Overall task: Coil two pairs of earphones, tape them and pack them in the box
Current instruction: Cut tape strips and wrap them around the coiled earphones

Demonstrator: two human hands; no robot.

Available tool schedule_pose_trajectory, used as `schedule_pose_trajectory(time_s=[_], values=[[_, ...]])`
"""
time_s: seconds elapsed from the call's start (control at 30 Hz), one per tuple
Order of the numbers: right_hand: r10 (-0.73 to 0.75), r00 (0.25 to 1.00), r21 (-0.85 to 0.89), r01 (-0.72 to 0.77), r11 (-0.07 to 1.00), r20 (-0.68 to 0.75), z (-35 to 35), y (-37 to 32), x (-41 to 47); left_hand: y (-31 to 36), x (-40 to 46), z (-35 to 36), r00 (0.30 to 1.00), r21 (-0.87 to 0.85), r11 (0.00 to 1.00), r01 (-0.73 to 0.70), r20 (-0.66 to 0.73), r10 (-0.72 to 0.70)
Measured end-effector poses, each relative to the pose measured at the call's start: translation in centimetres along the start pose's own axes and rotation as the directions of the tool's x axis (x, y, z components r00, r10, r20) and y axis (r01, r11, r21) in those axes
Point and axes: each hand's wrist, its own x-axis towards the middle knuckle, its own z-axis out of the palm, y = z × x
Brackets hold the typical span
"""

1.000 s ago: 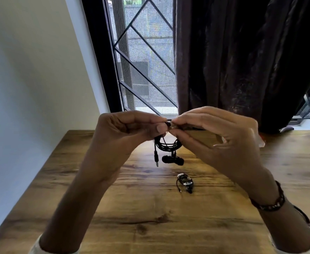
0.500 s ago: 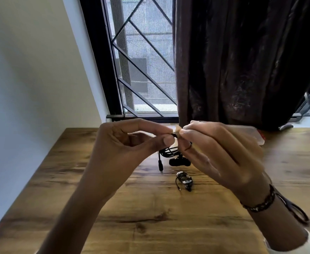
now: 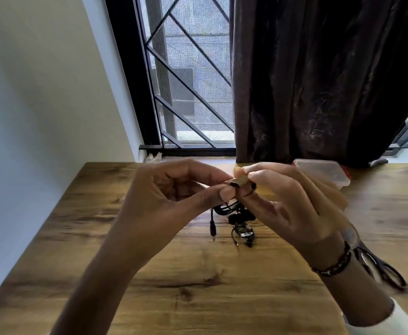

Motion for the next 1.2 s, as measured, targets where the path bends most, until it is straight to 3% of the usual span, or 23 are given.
schedule_pose_trajectory(time_s=[0.13, 0.4, 0.53, 0.77, 1.07, 1.2], values=[[0.158, 0.987, -0.023, -0.158, 0.987, -0.007, 0.4, -0.6, 0.0, -0.2, 0.0, -0.2, 1.000, -0.015, 1.000, 0.014, -0.009, -0.014], [0.207, 0.978, 0.082, -0.208, 0.975, 0.025, 0.9, -1.0, -0.1, -0.5, -0.1, -0.4, 1.000, -0.015, 1.000, -0.003, -0.005, 0.003], [0.218, 0.970, 0.179, -0.235, 0.955, 0.108, 0.8, -1.0, 0.0, -0.6, -0.1, -0.5, 1.000, -0.016, 1.000, -0.009, -0.024, 0.009], [0.371, 0.872, 0.370, -0.475, 0.799, 0.319, 0.3, -1.2, 0.4, -1.1, 0.1, -0.8, 0.993, -0.016, 1.000, -0.020, -0.116, 0.018], [0.339, 0.922, 0.321, -0.383, 0.866, 0.187, 0.1, -1.5, -0.3, -1.2, 0.1, -0.8, 0.991, 0.036, 0.998, -0.042, -0.122, 0.046], [0.386, 0.903, 0.326, -0.428, 0.843, 0.189, 0.4, -1.9, -0.5, -1.7, 0.3, -0.7, 0.993, 0.040, 0.999, -0.037, -0.115, 0.041]])
